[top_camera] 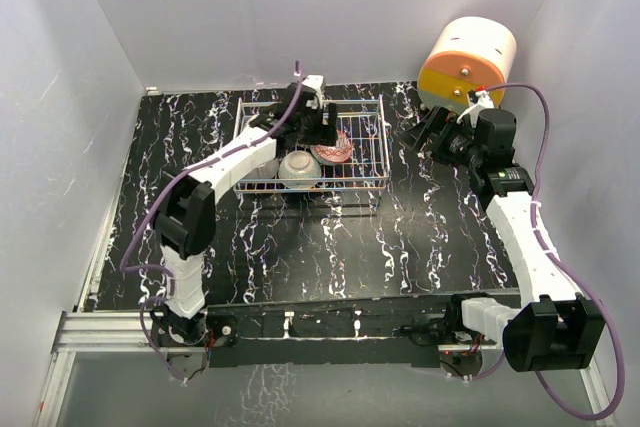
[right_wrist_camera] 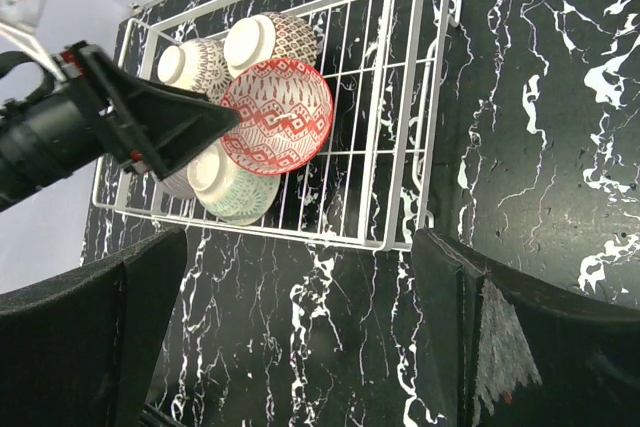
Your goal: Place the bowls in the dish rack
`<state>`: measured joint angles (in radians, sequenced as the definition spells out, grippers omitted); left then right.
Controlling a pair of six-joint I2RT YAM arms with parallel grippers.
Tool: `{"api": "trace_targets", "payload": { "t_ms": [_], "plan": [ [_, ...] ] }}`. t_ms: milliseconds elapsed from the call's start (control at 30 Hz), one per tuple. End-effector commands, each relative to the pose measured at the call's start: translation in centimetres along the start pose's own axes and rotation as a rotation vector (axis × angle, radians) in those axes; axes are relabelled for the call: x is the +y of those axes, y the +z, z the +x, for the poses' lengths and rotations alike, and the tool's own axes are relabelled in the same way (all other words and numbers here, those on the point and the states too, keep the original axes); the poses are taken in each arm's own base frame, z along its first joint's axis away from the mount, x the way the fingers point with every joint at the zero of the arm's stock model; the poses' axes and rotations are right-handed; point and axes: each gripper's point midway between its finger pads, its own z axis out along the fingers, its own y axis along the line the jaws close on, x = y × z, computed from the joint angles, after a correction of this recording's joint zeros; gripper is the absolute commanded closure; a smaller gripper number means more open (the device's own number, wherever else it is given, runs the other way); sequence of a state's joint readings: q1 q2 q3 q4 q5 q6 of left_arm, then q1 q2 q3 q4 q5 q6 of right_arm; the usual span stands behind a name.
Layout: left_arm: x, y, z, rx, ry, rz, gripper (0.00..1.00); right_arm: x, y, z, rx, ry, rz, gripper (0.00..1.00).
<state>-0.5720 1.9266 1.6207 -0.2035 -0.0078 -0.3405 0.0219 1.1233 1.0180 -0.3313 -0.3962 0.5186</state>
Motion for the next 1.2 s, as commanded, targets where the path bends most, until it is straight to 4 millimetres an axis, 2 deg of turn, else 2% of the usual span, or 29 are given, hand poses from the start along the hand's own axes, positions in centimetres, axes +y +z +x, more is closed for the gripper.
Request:
{"api": "trace_targets", "payload": {
  "t_ms": [0, 267, 433, 533, 633, 800, 900, 933, 1067, 1167],
  "plan": [
    [-0.7, -0.1, -0.7, -0.005, 0.134, -0.101, 0.23, 1.0, -1.0, -1.1, -0.044, -0.047, -0.038, 0.00],
    [1.4, -1.1, -1.3, -0.049, 0.152, -0.250, 0.21, 0.8, -0.6, -0.7, -0.028, -0.038, -0.040, 0.00],
    [1.6, -2.2, -1.8, -0.091, 0.156, -0.257, 0.23, 0.6, -0.3, -0.4, -0.012, -0.027, -0.044, 0.00],
    [1.6, -2.6, -2.2, -0.104, 0.187, -0.262, 0.28, 0.5, -0.2, -0.2, -0.006, -0.020, -0.047, 0.00],
    [0.4, -2.4, -2.1, -0.117, 0.285, -0.219, 0.32, 0.4, -0.1, -0.1, -0.003, -0.016, -0.046, 0.00],
    [-3.6, -3.6, -2.6, -0.226, 0.448, -0.096, 0.31, 0.1, -0.4, -0.2, -0.018, -0.007, -0.027, 0.01],
    [-5.1, -3.7, -1.8, -0.215, 0.547, 0.012, 0.31, -0.2, -0.4, -0.1, -0.015, -0.003, -0.008, 0.01],
    [-5.3, -3.7, -1.4, -0.205, 0.583, 0.031, 0.31, -0.9, -0.6, -0.5, -0.026, 0.007, 0.012, 0.01],
    [-5.7, -3.4, -0.6, -0.187, 0.684, 0.075, 0.30, -1.4, -0.6, -0.5, -0.028, 0.021, 0.023, 0.01],
    [-5.5, -2.2, 0.1, -0.132, 0.746, 0.072, 0.30, -1.5, -0.5, -0.3, -0.023, 0.027, 0.021, 0.01]
  ]
}}
